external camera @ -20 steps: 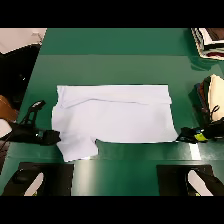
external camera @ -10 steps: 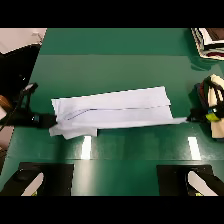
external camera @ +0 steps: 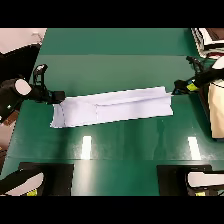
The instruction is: Fold the shirts.
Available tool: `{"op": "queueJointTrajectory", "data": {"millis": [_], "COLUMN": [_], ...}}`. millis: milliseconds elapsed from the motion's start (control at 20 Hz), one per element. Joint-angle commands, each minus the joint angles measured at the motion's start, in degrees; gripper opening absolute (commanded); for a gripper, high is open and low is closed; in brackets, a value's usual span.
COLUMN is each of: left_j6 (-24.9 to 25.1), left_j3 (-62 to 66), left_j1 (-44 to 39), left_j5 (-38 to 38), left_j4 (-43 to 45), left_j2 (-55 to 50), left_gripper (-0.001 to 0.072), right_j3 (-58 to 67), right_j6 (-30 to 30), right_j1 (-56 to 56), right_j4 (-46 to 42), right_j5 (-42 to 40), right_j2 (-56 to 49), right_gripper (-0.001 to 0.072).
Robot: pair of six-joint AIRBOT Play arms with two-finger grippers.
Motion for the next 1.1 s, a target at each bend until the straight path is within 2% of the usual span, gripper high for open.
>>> {"op": "queueJointTrajectory", "data": {"millis": [0, 100, 150, 200, 250, 300, 350, 500, 600, 800, 850, 950, 1000, 1050], "left_j6": [-2.3, -1.9, -1.2, -1.2, -0.2, 1.4, 2.7, 8.1, 8.2, 8.1, 8.1, 7.5, 7.5, 7.5], "left_j3": [1.4, 3.8, 5.0, 5.8, 6.0, 6.0, 5.9, 5.9, 5.3, 5.2, 5.3, 5.7, 6.7, 8.3], "left_j1": [0.0, 0.0, 0.0, 0.0, 0.0, 0.0, 0.0, 0.0, -0.2, -6.1, -8.2, -12.0, -13.7, -15.3], "left_j5": [2.6, -2.0, -4.9, -7.5, -9.3, -10.2, -10.2, -9.0, -5.8, -1.3, 0.0, 2.7, 3.1, 3.0], "left_j4": [-0.3, -0.2, -0.3, -0.7, -1.7, -3.3, -5.8, -15.7, -21.9, -22.7, -22.8, -23.3, -23.9, -24.0], "left_j2": [-2.0, -1.5, -1.4, -1.4, -1.4, -1.4, -1.5, -1.6, -2.1, -5.3, -6.5, -9.5, -11.5, -13.7], "left_gripper": [0.0625, 0.0624, 0.0598, 0.0369, 0.0119, 0.0022, 0.0022, 0.0022, 0.0022, 0.0022, 0.0022, 0.0021, 0.0022, 0.0021], "right_j3": [6.0, 6.4, 6.3, 5.1, 3.2, 0.7, -2.0, -8.6, -11.6, -12.0, -12.0, -12.0, -11.6, -10.8], "right_j6": [-1.6, -4.8, -5.3, -5.9, -6.0, -6.0, -6.0, -7.8, -9.6, -9.6, -9.6, -11.0, -12.4, -12.5], "right_j1": [-1.4, -4.1, -5.4, -7.1, -8.7, -10.4, -12.0, -14.4, -14.0, -9.3, -8.0, -6.6, -6.5, -6.5], "right_j4": [10.5, 14.3, 14.2, 14.1, 14.2, 14.2, 14.3, 17.3, 20.8, 21.5, 21.5, 21.5, 21.7, 21.9], "right_j5": [0.4, 3.4, 5.6, 6.7, 6.8, 6.4, 5.8, 3.8, 2.0, -0.4, -1.2, -2.1, -1.5, -0.8], "right_j2": [-6.5, -6.3, -5.9, -5.4, -4.6, -4.0, -3.7, -5.2, -6.8, -10.2, -10.7, -10.9, -10.6, -9.9], "right_gripper": [0.0329, 0.0338, 0.0339, 0.0365, 0.0449, 0.0547, 0.0576, 0.0571, 0.057, 0.0569, 0.0495, 0.0226, 0.0045, 0.0016]}}
